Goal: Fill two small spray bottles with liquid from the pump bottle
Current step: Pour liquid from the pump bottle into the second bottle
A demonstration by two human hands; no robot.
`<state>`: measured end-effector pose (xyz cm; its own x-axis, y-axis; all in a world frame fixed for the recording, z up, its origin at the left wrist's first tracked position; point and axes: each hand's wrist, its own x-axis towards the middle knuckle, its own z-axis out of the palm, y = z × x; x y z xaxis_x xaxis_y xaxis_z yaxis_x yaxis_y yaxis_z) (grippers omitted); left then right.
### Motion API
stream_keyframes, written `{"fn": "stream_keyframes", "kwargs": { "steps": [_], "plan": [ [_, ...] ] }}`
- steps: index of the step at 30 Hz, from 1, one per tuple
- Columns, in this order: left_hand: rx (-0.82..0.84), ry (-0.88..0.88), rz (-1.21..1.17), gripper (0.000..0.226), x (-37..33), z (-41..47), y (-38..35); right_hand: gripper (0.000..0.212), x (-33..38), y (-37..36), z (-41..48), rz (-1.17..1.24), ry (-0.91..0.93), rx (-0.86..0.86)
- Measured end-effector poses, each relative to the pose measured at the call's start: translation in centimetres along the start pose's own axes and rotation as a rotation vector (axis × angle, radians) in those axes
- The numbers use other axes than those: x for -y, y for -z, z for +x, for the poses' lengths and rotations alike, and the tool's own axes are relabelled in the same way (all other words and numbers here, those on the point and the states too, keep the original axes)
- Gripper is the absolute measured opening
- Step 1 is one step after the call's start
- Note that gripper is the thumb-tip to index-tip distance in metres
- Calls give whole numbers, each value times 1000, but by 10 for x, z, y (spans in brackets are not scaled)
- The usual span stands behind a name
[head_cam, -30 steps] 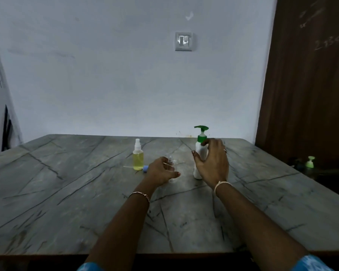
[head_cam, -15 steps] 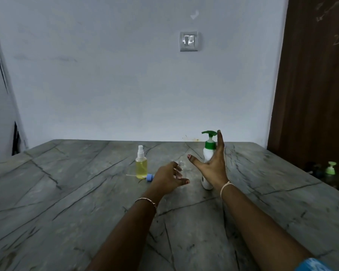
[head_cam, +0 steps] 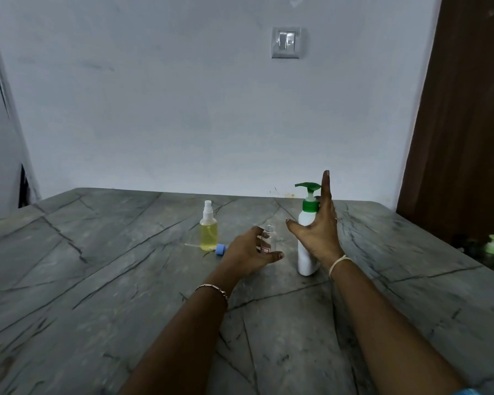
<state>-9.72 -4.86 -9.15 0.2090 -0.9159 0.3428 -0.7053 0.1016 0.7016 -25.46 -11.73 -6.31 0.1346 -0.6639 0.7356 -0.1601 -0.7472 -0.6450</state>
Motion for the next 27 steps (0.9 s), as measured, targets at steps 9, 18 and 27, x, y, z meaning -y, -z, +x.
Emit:
{"fn": "stream_keyframes", "kwargs": {
  "steps": [9,18,27],
  "plan": [
    [-72,18,-132,65,3,4,-4,122,16,2,-1,-236,184,199],
    [-66,49,-198,58,2,5,-5,91,15,13,-6,-558,198,476],
    [-31,63,-253,58,-1,1,-1,85,11,12,-8,-655,204,551]
  ]
}}
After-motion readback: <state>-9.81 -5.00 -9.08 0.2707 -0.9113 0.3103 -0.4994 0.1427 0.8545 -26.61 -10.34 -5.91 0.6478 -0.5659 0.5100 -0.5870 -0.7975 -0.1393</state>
